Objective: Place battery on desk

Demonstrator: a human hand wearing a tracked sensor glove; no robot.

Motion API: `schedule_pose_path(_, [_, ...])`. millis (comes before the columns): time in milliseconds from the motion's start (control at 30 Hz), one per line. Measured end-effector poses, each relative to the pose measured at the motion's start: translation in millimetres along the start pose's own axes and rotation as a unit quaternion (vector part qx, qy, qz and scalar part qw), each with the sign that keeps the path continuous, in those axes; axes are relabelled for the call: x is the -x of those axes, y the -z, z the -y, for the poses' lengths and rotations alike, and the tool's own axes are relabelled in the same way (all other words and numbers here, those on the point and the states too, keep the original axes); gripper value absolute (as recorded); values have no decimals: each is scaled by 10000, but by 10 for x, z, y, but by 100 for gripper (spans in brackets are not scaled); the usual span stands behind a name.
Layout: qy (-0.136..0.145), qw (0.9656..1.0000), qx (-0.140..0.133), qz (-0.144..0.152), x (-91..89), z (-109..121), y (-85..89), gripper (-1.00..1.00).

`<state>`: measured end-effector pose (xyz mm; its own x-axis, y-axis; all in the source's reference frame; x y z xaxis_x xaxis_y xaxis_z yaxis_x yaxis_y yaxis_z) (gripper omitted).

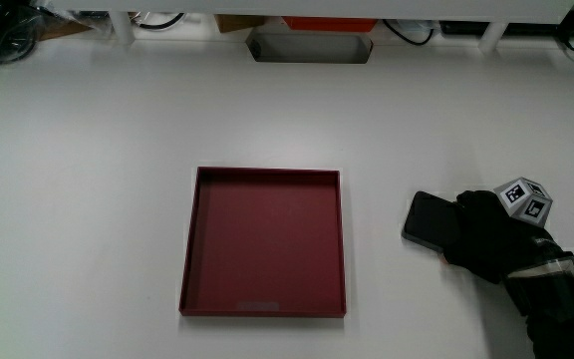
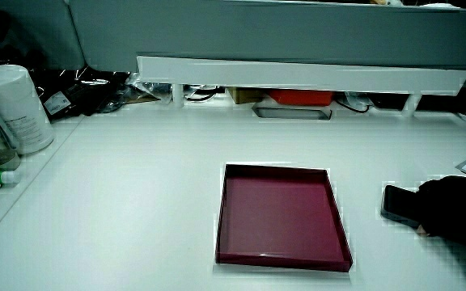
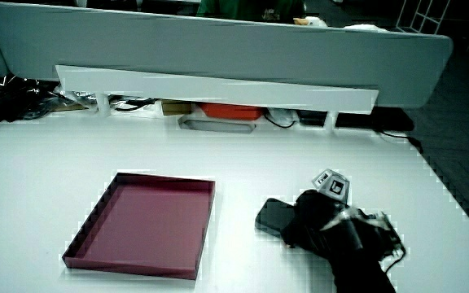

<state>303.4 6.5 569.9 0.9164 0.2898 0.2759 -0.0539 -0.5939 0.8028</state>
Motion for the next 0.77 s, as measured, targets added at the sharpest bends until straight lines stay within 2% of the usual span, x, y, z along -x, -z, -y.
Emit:
schedule_pose_path(100, [30, 10000, -23, 36, -25, -23, 18, 0])
schedule_pose_path(267, [-53, 9998, -69, 150, 25, 3, 15, -25])
schedule_pose_path(367, [30, 9998, -3, 212, 24, 8, 29, -40])
schedule_pose_path(467, [85, 9993, 235, 289, -12, -4, 58, -55])
schedule_pose_path(500, [114, 9993, 312, 178, -18, 10, 51, -60])
schedule_pose_path(533, [110, 9991, 361, 189, 11, 49, 30, -65])
schedule_pose_path(667, [-67, 9989, 220, 420, 165, 263, -126, -85])
schedule_pose_path(700, [-301, 9988, 183, 350, 250, 378, -190, -90])
schedule_pose_path(733, [-186, 9988, 376, 242, 216, 394, -206, -95])
schedule_pose_path(767, [-221, 9989, 331, 246, 284, 516, -262, -100])
